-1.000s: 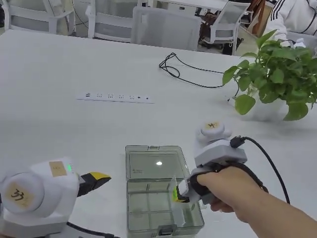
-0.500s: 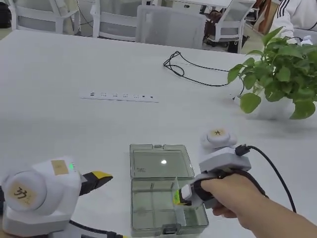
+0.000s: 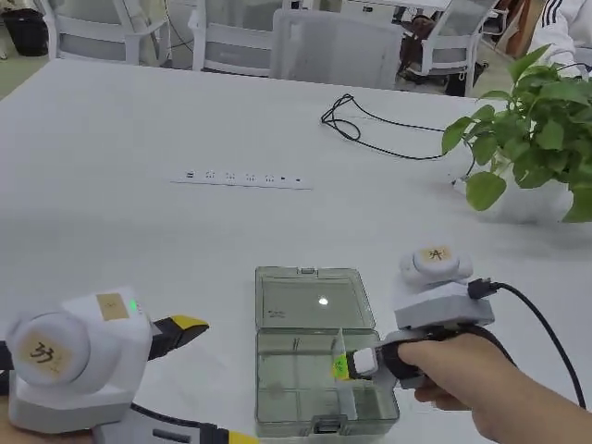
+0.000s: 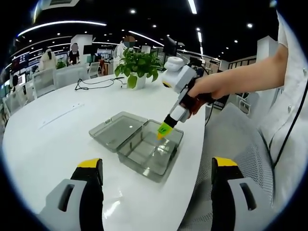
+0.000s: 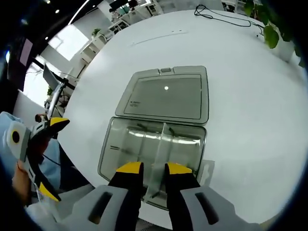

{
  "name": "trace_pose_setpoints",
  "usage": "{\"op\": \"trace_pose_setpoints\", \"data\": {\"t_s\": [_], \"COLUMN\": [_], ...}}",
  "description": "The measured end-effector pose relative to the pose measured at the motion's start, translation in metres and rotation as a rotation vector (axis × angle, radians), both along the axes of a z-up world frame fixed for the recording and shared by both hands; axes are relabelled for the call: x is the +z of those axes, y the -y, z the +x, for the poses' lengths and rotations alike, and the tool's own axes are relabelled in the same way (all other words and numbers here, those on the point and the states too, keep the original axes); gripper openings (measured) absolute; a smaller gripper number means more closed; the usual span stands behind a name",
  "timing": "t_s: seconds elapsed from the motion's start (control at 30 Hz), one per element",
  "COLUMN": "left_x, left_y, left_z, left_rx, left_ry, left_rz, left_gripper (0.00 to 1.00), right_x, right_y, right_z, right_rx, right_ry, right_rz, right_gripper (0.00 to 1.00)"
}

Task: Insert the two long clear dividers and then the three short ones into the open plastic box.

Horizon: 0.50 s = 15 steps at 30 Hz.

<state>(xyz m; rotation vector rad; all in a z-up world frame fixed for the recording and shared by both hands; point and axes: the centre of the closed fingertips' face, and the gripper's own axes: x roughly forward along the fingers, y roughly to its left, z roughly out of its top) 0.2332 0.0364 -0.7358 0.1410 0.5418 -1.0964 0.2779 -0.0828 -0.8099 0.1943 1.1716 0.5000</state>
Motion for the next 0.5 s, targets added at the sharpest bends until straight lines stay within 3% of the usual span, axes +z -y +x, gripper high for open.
{"op": "trace_pose_setpoints", "data": {"t_s": [0.27,0.5], "left_x": [-0.004,-0.01], "left_y": [-0.011,-0.022], "left_z": [0.0,0.008], "left_rx": [0.052,0.11], "left_ry": [-0.017,-0.042], "left_rz": [0.027,0.055], "left_gripper": [0.94,0.93], "right_x": [0.024,0.046], "right_y": [0.005,0.013], "right_z": [0.003,0.007], "right_rx": [0.064,0.131], "right_ry": [0.104,0.208], "right_rz": [0.033,0.068], "right_gripper": [0.3,0.35]}}
